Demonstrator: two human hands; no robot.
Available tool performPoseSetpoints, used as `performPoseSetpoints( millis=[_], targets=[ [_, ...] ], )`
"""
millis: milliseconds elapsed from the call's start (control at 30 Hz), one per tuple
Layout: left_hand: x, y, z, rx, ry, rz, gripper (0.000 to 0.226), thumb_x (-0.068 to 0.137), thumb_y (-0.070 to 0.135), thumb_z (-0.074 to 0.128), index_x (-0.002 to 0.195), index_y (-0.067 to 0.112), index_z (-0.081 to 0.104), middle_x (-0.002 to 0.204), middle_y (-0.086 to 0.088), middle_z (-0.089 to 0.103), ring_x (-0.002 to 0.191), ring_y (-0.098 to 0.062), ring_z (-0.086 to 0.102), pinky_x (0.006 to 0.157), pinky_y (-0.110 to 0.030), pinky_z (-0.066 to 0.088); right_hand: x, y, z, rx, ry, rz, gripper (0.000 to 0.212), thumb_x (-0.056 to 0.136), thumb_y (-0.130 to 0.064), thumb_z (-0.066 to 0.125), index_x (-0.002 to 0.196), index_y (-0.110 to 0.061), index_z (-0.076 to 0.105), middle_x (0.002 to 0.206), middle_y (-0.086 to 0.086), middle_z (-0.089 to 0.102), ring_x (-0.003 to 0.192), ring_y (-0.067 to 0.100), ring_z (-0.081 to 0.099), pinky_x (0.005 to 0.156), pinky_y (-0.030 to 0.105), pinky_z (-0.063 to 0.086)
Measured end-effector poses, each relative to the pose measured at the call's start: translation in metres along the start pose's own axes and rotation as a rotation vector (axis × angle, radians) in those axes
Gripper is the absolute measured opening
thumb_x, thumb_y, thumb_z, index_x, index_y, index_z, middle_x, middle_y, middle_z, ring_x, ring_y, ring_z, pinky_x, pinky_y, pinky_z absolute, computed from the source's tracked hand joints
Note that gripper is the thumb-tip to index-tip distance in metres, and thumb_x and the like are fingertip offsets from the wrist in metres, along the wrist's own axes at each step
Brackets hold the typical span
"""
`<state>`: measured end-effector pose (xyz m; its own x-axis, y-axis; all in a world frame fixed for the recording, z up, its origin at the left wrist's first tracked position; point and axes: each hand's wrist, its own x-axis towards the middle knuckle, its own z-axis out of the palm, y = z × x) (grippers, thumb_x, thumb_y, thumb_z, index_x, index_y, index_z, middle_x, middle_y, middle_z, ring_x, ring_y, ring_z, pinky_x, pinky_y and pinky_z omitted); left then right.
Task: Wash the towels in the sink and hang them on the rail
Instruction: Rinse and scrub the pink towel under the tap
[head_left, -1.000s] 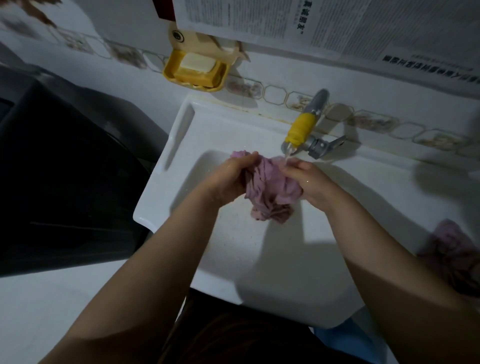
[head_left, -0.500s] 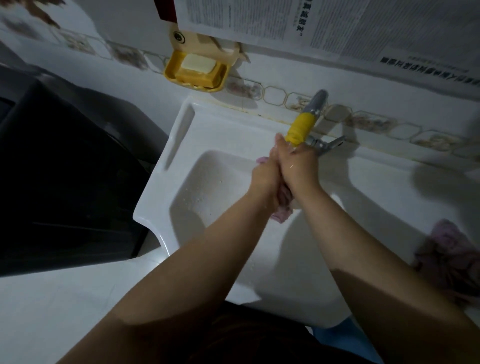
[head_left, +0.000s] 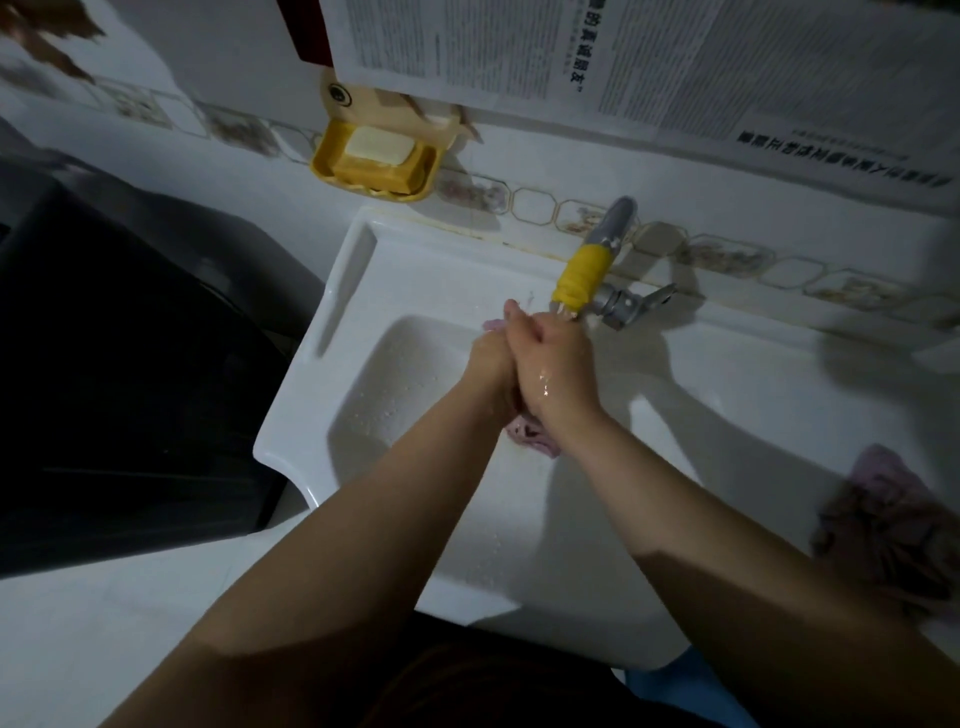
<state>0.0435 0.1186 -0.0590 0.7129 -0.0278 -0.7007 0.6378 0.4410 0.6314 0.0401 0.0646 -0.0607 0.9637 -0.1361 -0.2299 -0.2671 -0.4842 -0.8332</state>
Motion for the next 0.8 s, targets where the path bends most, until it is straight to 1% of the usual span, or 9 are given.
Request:
performPoseSetpoints(
  millis=[67,133,267,333,400,500,600,700,800],
  targets=[
    [-0.003,-0.002,-0.003,0.054,-0.072,-0.013,0.041,0.105,0.032,0.029,0.084,0.009,0.055,0.063,-0.010,0.063,0.059,-0.018,0.063,0.054,-0.023,0.054,0.008,0.007,-0.009,-0.014,0.047,0.034,0.037,0.089,-0.046,0.051,0.084,-0.017,0.073,0.084,0.004,0.073,0.082,0.024,0.067,0.076,0.034,0.051],
    [-0.006,-0.007,-0.004,0.112,-0.202,0.017,0.046,0.103,0.041,0.032,0.095,0.007,0.061,0.088,-0.022,0.066,0.084,-0.027,0.065,0.082,-0.037,0.056,0.032,0.014,-0.024,-0.037,0.049,0.151,0.027,0.090,-0.038,0.054,0.092,-0.014,0.066,0.091,0.006,0.070,0.088,0.026,0.065,0.081,0.033,0.050],
    [-0.002,0.004,-0.031,0.205,-0.331,0.031,0.030,0.101,0.027,0.043,0.101,0.002,0.060,0.092,-0.014,0.069,0.087,-0.021,0.067,0.082,-0.032,0.056,0.042,0.024,-0.045,0.160,-0.374,0.410,0.038,0.095,-0.047,0.045,0.081,-0.018,0.064,0.092,0.006,0.066,0.085,0.020,0.064,0.087,0.034,0.048],
    [-0.001,0.013,-0.048,0.293,-0.387,0.036,0.018,0.098,0.008,0.048,0.106,-0.003,0.059,0.098,-0.016,0.067,0.094,-0.025,0.065,0.090,-0.037,0.053,0.029,0.027,-0.051,0.058,-0.554,0.317,0.031,0.093,-0.044,0.052,0.079,-0.019,0.066,0.092,0.005,0.069,0.082,0.016,0.064,0.083,0.032,0.050],
    [0.003,0.018,-0.062,0.397,-0.370,0.039,0.022,0.095,-0.001,0.049,0.115,-0.008,0.056,0.108,-0.022,0.061,0.103,-0.032,0.058,0.100,-0.045,0.045,0.028,0.035,-0.056,0.076,-0.434,0.212,0.020,0.093,-0.034,0.056,0.080,-0.021,0.066,0.088,0.003,0.070,0.080,0.012,0.065,0.078,0.030,0.050],
    [0.004,0.019,-0.074,0.415,-0.284,0.053,0.028,0.093,-0.010,0.045,0.119,-0.007,0.054,0.109,-0.021,0.062,0.101,-0.032,0.059,0.097,-0.040,0.049,0.032,0.037,-0.061,0.310,-0.207,0.179,0.020,0.097,-0.020,0.049,0.083,-0.023,0.062,0.079,-0.007,0.066,0.068,-0.001,0.061,0.063,0.018,0.046],
    [0.006,0.012,-0.081,0.256,-0.246,0.053,0.029,0.094,-0.011,0.042,0.120,-0.004,0.053,0.108,-0.018,0.063,0.100,-0.028,0.059,0.095,-0.035,0.050,0.034,0.038,-0.063,0.484,-0.106,0.218,0.028,0.095,-0.040,0.052,0.102,-0.017,0.065,0.101,0.006,0.070,0.094,0.015,0.066,0.081,0.028,0.054],
    [0.004,0.007,-0.072,-0.014,-0.299,-0.002,0.026,0.098,0.020,0.046,0.116,0.004,0.056,0.100,-0.010,0.066,0.097,-0.022,0.060,0.098,-0.035,0.047,0.036,0.032,-0.063,0.625,-0.070,0.214,0.052,0.076,-0.058,0.065,0.105,-0.015,0.067,0.111,0.013,0.069,0.107,0.030,0.064,0.094,0.048,0.051],
    [0.010,0.004,-0.044,-0.127,-0.142,-0.019,0.063,0.098,0.055,0.026,0.108,0.001,0.057,0.100,-0.014,0.068,0.093,-0.024,0.066,0.083,-0.033,0.055,0.021,0.015,-0.050,0.432,-0.037,0.153,0.030,0.074,-0.044,0.066,0.078,-0.014,0.065,0.078,0.001,0.069,0.079,0.014,0.065,0.072,0.020,0.052]
  ],
)
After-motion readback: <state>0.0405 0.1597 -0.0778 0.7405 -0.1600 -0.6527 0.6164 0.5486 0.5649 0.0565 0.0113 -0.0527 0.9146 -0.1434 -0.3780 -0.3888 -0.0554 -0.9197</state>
